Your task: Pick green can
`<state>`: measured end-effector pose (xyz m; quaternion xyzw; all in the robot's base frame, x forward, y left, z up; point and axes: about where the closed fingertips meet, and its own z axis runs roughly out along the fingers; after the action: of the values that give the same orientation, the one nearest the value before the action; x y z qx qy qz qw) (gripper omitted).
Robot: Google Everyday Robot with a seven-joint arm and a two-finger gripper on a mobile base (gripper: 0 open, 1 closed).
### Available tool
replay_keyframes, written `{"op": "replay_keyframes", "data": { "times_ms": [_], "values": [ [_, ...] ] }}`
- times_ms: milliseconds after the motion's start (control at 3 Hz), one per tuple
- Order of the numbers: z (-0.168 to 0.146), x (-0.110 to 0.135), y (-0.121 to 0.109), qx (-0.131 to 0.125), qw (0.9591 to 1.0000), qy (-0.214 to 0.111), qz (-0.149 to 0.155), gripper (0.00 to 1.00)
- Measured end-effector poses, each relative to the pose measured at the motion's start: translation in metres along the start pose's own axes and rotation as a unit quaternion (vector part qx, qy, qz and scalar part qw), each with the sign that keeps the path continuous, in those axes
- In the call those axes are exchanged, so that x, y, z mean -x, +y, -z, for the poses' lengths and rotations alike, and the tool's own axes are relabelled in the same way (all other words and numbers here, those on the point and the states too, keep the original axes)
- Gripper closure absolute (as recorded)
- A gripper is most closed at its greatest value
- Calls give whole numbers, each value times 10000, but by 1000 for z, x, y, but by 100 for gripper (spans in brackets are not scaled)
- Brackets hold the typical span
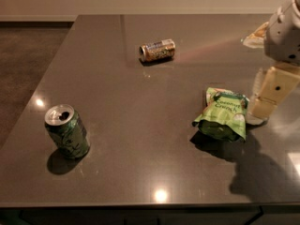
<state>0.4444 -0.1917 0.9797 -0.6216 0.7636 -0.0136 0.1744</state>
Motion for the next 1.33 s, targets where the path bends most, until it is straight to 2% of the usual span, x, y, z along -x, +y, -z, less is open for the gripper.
{"op": "replay_keyframes", "data": {
  "times_ms": [333, 667, 1000, 1333],
  "values": [
    [-8, 51, 5, 222, 9977, -557, 316, 0],
    [-20, 111, 25, 405, 9903, -1162, 646, 0],
    [-43, 160, 46, 598, 9826, -1540, 843, 0],
    [-72, 197, 65, 835, 9774, -1657, 1016, 0]
  ]
}}
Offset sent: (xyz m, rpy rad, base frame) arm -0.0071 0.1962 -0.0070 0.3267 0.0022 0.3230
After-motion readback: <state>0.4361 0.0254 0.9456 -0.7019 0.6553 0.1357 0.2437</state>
